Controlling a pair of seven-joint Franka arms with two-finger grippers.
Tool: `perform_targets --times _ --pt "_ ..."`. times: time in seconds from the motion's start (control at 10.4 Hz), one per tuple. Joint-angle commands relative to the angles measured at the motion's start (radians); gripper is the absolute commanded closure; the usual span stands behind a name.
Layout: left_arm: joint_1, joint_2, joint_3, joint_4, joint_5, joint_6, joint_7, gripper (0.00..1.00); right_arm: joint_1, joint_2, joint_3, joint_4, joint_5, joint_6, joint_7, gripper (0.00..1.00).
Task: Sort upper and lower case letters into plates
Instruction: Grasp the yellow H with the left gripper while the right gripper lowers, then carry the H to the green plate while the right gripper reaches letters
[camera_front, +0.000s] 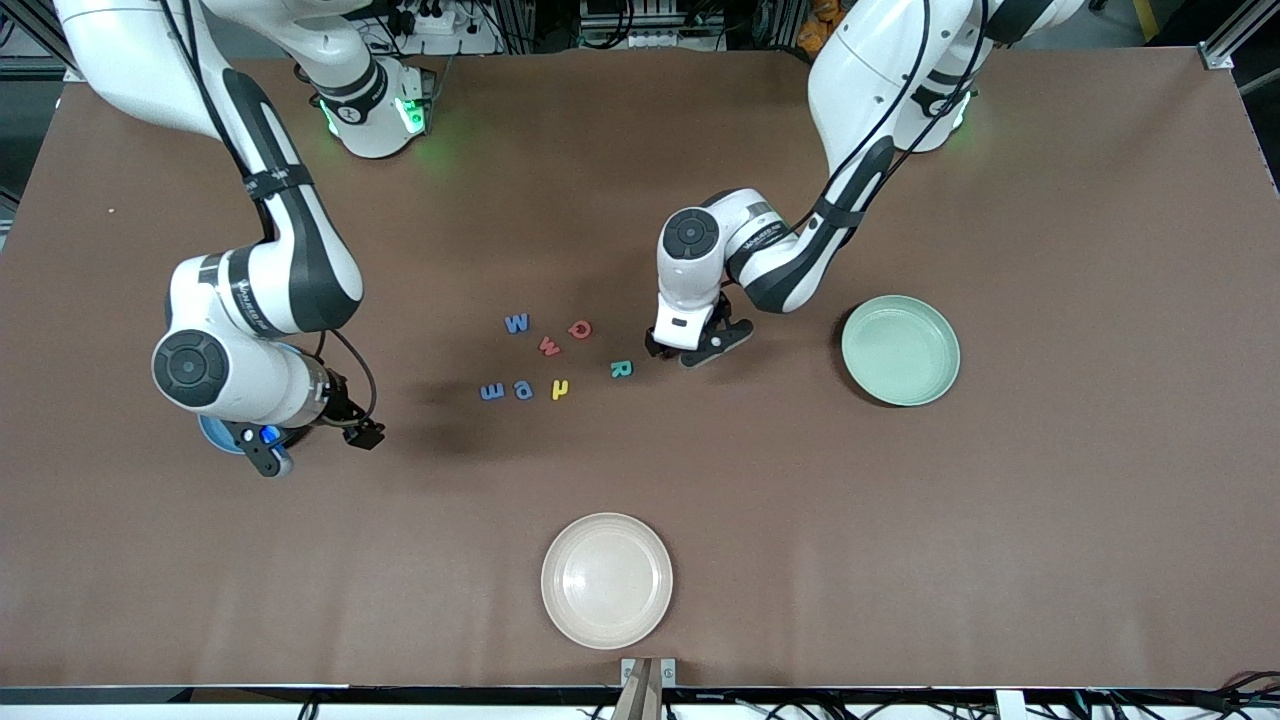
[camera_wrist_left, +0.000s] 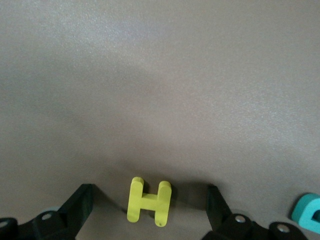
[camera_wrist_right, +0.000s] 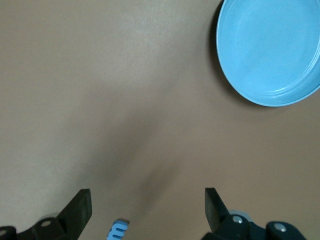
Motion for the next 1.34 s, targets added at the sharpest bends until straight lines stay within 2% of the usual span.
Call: perform_targets --times 0.0,0.1,0.48,0.86,1.05,1.25 --pt "-0.005 -0.010 0.000 -0.025 0.031 0.013 -0.037 0.30 0.003 0.000 0.005 0.023 0.027 -0.014 0.093 0.00" --pt "-0.007 -0.009 0.000 -0.025 0.031 0.013 -0.037 0.36 0.014 0.006 0.005 0.021 0.027 -0.009 0.096 0.00" --pt "-0.007 -0.009 0.000 -0.022 0.032 0.013 -0.037 0.42 0.045 0.054 0.003 0.029 0.046 0.053 0.179 0.00" --pt "-0.007 -0.009 0.000 -0.022 0.032 0.011 -0.025 0.73 0.045 0.065 0.003 0.027 0.047 0.066 0.202 0.00" --pt "-0.005 -0.009 0.000 -0.022 0.038 0.008 -0.018 0.80 0.046 0.068 0.003 0.026 0.059 0.069 0.223 0.00" --pt "0.004 -0.015 0.000 -0.019 0.038 0.000 0.007 0.80 0.077 0.088 0.003 0.026 0.061 0.099 0.280 0.00"
